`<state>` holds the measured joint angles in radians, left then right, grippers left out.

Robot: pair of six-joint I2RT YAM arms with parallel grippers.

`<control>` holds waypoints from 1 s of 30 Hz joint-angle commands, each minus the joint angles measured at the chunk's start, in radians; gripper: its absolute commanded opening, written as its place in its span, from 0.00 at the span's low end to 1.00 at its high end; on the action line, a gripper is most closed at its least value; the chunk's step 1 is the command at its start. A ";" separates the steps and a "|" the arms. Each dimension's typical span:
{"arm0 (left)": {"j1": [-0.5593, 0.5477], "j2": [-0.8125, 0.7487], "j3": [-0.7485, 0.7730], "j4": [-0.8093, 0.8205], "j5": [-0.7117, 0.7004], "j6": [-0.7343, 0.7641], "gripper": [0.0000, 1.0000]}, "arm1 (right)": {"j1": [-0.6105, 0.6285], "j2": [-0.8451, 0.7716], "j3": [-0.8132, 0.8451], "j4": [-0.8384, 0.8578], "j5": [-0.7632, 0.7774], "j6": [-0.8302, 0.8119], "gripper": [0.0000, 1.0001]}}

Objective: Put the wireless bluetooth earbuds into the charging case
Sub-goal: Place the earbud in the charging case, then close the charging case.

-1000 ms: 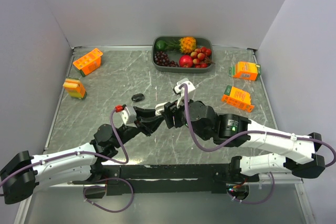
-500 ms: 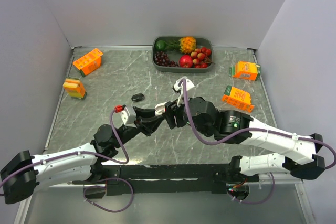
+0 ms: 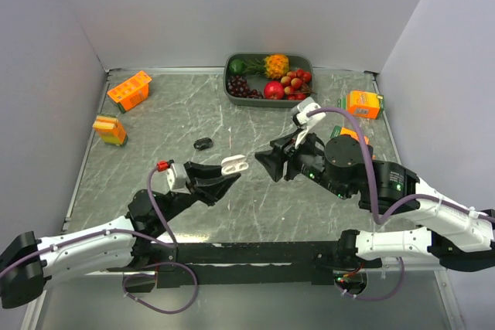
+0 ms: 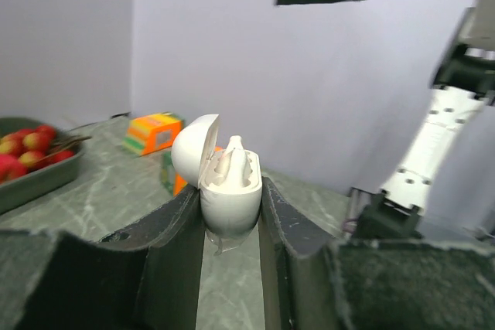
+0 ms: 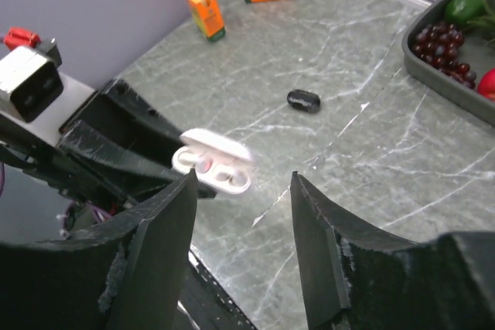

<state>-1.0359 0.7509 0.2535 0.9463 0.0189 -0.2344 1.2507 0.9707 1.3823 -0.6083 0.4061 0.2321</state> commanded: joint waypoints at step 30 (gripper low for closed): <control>0.145 0.002 0.012 0.158 0.481 -0.306 0.01 | -0.025 0.161 0.084 -0.114 -0.257 -0.048 0.42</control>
<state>-0.8967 0.7635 0.2504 1.0515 0.5087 -0.5396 1.2297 1.1259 1.4212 -0.7055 0.2031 0.2054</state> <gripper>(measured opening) 0.339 0.429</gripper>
